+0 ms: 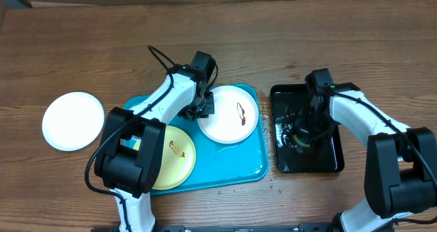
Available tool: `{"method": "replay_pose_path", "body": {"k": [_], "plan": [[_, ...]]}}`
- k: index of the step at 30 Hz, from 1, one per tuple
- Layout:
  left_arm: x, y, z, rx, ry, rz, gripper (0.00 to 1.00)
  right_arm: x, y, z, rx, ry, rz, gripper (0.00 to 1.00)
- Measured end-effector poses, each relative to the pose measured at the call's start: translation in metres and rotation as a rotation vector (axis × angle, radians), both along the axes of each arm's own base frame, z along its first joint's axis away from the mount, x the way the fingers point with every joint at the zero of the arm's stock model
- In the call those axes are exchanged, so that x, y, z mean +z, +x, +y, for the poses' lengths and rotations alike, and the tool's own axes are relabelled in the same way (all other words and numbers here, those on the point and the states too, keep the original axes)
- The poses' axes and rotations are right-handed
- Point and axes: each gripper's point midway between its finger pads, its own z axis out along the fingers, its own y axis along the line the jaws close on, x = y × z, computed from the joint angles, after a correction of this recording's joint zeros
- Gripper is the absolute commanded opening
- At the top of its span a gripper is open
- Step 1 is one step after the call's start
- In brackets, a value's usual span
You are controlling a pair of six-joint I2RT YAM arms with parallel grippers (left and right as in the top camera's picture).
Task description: Clean dirty plates on tray and stack at the side
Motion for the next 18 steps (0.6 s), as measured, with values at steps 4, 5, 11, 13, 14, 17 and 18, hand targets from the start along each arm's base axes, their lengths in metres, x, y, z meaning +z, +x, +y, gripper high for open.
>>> {"method": "replay_pose_path", "body": {"k": [4, 5, 11, 13, 14, 17, 18], "plan": [[0.000, 0.000, 0.000, 0.000, 0.000, 0.000, 0.26, 0.006, -0.013, -0.001, 0.024, -0.001, 0.062, 0.58], [0.000, 0.000, 0.000, 0.000, 0.000, 0.000, 0.26, 0.010, -0.012, -0.001, 0.033, -0.001, 0.066, 0.61], [0.000, 0.000, 0.000, 0.000, 0.000, 0.000, 0.31, 0.021, 0.012, -0.004, 0.058, -0.030, -0.008, 0.66], [0.000, 0.000, 0.000, 0.000, 0.000, 0.000, 0.32, 0.020, 0.015, -0.006, 0.059, -0.044, -0.023, 0.63], [0.000, 0.000, 0.000, 0.000, 0.000, 0.000, 0.32, 0.018, 0.019, -0.008, 0.058, -0.059, -0.043, 0.62], [0.000, 0.000, 0.000, 0.000, 0.000, 0.000, 0.32, 0.008, 0.024, -0.011, 0.059, -0.073, -0.084, 0.37], [0.000, 0.000, 0.000, 0.000, 0.000, 0.000, 0.32, 0.005, 0.022, -0.012, 0.060, -0.077, -0.083, 0.14]]}}
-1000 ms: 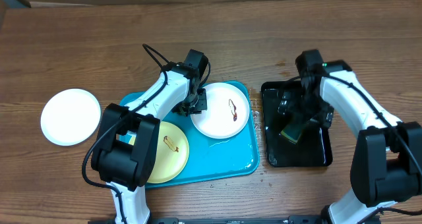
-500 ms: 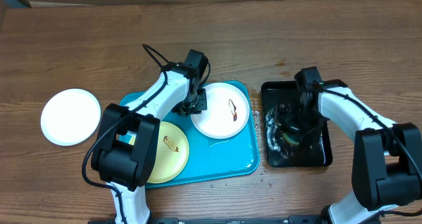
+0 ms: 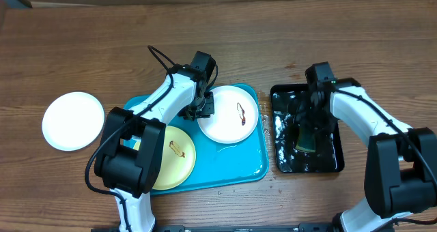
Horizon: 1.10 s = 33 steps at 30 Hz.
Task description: Clean dirty plates on tray and stack at the side
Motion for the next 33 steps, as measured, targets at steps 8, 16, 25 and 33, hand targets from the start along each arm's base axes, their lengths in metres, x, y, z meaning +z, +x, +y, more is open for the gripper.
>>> {"method": "replay_pose_path", "body": {"k": [8, 16, 25, 33], "plan": [[0.000, 0.000, 0.000, 0.000, 0.000, 0.000, 0.36, -0.003, -0.002, 0.004, 0.031, 0.028, -0.002, 0.64], [0.000, -0.001, 0.004, 0.001, 0.022, 0.002, 0.32, 0.009, -0.030, 0.008, 0.067, 0.061, 0.137, 0.70], [0.000, -0.001, 0.005, -0.013, 0.029, 0.001, 0.09, 0.001, -0.027, 0.008, 0.073, 0.059, 0.110, 0.26], [0.000, -0.001, 0.005, -0.013, 0.029, 0.001, 0.09, -0.006, -0.027, 0.009, 0.082, 0.073, 0.091, 0.04]]}}
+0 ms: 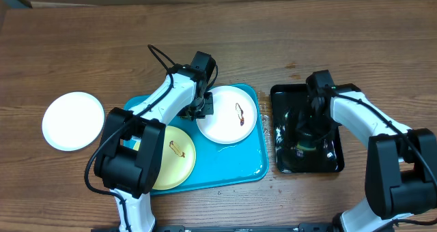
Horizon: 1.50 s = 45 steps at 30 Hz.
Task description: Clean dirty plates on tray and stack at the side
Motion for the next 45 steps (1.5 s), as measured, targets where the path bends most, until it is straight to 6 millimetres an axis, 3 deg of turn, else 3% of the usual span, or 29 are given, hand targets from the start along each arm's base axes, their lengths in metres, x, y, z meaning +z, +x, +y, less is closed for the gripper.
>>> {"method": "replay_pose_path", "body": {"k": [4, 7, 11, 13, 23, 34, 45], "plan": [[0.000, 0.000, 0.000, 0.000, 0.000, 0.000, 0.08, 0.008, -0.006, 0.000, 0.007, -0.001, 0.041, 0.04], [0.000, 0.000, 0.000, 0.000, 0.000, 0.000, 0.08, 0.028, -0.008, 0.000, 0.009, -0.001, 0.087, 0.04], [0.000, 0.000, 0.000, 0.000, 0.000, 0.000, 0.07, 0.050, 0.015, 0.005, 0.011, 0.013, 0.021, 0.04], [0.000, 0.000, 0.000, 0.000, 0.000, 0.000, 0.06, 0.051, 0.020, 0.004, 0.012, 0.008, -0.002, 0.04], [0.001, 0.000, 0.000, -0.004, -0.002, 0.000, 0.04, 0.052, 0.001, -0.001, 0.014, -0.020, 0.072, 0.04], [0.001, 0.000, 0.000, -0.003, -0.002, 0.000, 0.04, 0.051, 0.013, 0.002, 0.038, 0.000, 0.023, 0.04], [0.001, 0.000, 0.002, 0.008, -0.008, 0.006, 0.04, 0.053, 0.009, 0.012, 0.067, 0.057, 0.040, 0.04]]}}
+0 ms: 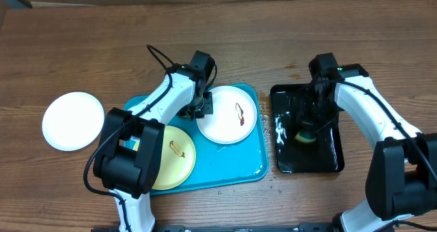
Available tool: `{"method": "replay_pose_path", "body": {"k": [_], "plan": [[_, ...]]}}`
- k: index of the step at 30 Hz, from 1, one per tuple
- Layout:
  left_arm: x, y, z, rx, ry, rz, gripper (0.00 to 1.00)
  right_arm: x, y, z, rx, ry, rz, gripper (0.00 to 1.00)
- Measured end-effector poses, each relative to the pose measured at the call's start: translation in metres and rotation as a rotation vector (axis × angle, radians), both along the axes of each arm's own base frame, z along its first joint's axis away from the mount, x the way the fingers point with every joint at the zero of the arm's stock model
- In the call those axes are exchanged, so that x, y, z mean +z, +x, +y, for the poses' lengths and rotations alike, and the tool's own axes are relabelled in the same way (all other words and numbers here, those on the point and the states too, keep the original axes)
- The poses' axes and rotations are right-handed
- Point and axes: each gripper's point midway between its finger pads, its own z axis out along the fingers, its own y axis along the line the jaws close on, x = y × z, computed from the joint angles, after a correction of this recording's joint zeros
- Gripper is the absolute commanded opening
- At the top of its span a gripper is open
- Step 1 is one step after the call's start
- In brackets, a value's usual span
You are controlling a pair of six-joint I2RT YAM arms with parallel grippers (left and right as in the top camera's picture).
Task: Clean dirty plates on tray and stack at the side
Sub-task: 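Carry the sponge with the right gripper to the held white plate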
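A white plate [229, 116] with a brown stain lies on the far right part of the blue tray [232, 167]. My left gripper [203, 108] is at its left rim and looks shut on it. A yellow plate [171, 157] with a similar stain lies on the tray's near left. My right gripper [308, 125] reaches down into the black tray [331, 160], shut on a yellow-green sponge [305, 136] that rests in the wet middle. A clean white plate [73, 121] sits on the table at the left.
The black tray glistens with water, and droplets lie on the wood between the two trays. A black cable loops up behind the left arm [158, 99]. Bare wooden table [273, 34] stretches along the far side.
My right gripper and the sponge have shifted from the near part of the black tray towards its middle, slightly right. The left gripper and both dirty plates are unchanged.
The left gripper has stayed at the stained white plate's rim throughout, with the plate barely shifting. The right gripper had the sponge at the black tray's left middle, then further right, then nearer the front, and now back at the middle.
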Motion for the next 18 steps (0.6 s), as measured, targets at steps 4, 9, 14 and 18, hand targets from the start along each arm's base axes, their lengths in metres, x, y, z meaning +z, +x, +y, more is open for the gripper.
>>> {"method": "replay_pose_path", "body": {"k": [4, 9, 14, 18], "plan": [[0.000, 0.000, 0.000, 0.000, 0.000, 0.000, 0.04, 0.009, 0.001, 0.007, 0.023, 0.039, 0.002, 0.04], [0.000, 0.000, 0.000, 0.000, 0.000, 0.000, 0.05, 0.044, 0.031, 0.036, 0.095, 0.158, -0.120, 0.04], [0.000, 0.000, 0.000, 0.000, 0.000, 0.000, 0.05, 0.063, 0.045, 0.084, 0.224, 0.248, -0.245, 0.04], [0.000, 0.000, 0.000, 0.000, 0.000, 0.000, 0.05, 0.072, 0.052, 0.139, 0.368, 0.297, -0.364, 0.04]]}}
